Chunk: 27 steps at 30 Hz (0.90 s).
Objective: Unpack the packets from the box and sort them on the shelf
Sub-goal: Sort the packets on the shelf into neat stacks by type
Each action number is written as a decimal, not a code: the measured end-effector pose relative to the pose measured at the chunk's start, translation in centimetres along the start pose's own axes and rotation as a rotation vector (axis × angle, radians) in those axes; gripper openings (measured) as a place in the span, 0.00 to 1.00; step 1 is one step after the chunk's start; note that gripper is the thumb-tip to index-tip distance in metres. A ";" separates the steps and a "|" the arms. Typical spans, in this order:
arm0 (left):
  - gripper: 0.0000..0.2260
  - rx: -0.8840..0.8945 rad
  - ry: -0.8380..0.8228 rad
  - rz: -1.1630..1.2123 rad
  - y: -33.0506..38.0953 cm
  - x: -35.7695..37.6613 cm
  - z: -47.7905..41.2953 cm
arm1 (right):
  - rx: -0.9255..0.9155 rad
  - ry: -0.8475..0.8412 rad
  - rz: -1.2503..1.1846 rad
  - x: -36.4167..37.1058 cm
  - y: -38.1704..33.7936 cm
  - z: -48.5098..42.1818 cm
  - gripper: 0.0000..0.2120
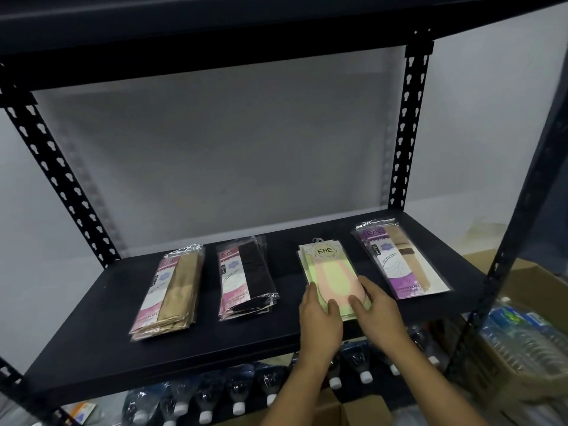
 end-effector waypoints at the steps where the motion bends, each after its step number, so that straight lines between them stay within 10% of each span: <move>1: 0.24 0.002 0.001 0.016 0.2 0.0 0.0 | 0.003 -0.001 0.005 0.1 0.0 -0.1 0.19; 27: 0.18 -0.130 -0.041 0.360 1.5 -0.9 -2.0 | 0.065 0.029 0.011 1.5 0.7 -2.8 0.23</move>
Point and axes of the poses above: each hand's wrist, its own z-axis away from the middle knuckle, its own x-axis out of the palm, y = z × x, the point moved 3 cm from there along -z, towards the middle knuckle, and after that the axes turned 7 degrees about y, right-handed, at the moved point
